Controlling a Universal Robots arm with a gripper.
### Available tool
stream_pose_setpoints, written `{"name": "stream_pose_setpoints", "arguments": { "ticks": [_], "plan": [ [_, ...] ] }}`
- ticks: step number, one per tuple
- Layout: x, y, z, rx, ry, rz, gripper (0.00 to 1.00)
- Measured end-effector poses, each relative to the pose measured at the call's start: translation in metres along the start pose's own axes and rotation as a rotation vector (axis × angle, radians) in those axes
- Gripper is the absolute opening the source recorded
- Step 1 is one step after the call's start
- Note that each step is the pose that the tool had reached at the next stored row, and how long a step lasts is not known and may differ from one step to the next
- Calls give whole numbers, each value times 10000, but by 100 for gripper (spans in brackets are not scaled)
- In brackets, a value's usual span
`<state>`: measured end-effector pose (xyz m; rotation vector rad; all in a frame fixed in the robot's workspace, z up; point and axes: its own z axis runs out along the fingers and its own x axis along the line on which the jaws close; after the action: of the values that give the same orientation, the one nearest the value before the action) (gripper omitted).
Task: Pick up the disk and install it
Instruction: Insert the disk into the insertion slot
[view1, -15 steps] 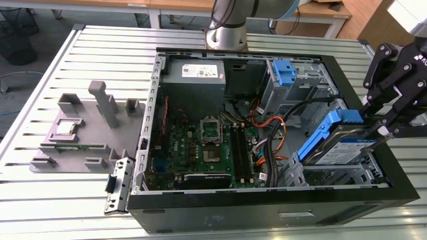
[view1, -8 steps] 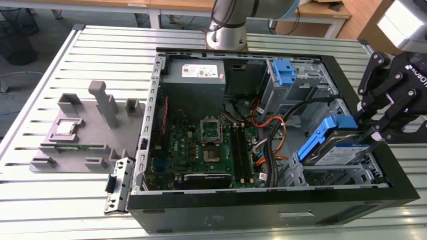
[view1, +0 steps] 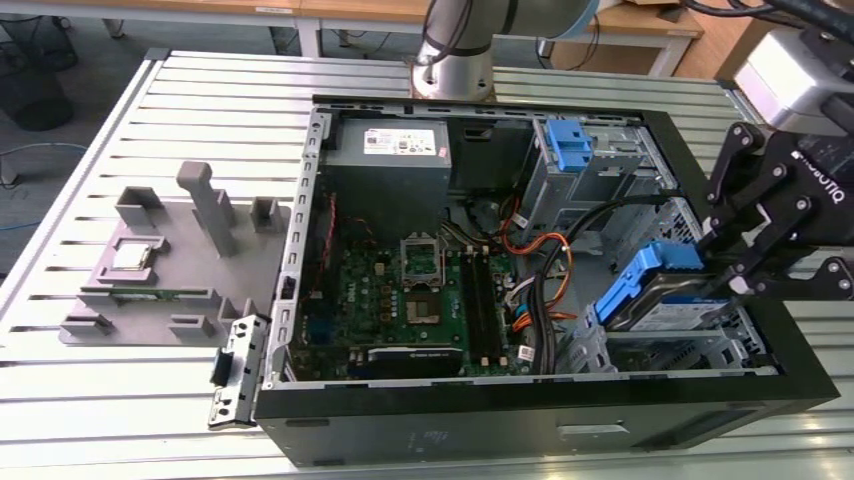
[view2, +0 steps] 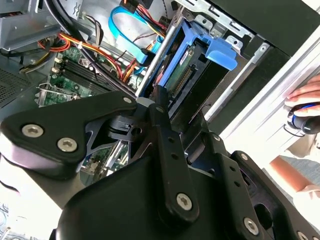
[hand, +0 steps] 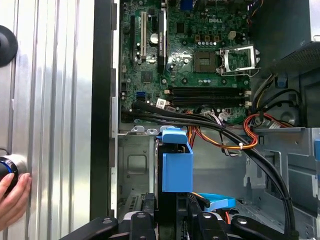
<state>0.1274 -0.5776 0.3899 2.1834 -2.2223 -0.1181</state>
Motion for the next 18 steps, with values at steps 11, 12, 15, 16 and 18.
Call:
{"name": "stream_pose_setpoints", "arguments": {
  "ticks": [11, 12, 15, 16, 18],
  "plan": [
    [4, -5, 68, 1, 34, 2, 35],
    [4, -5, 67, 1, 36, 2, 35],
    [3, -5, 67, 0, 37, 3, 42],
    [3, -5, 67, 1, 36, 2, 42],
    [3, -5, 71, 5, 33, 3, 42]
  ]
}}
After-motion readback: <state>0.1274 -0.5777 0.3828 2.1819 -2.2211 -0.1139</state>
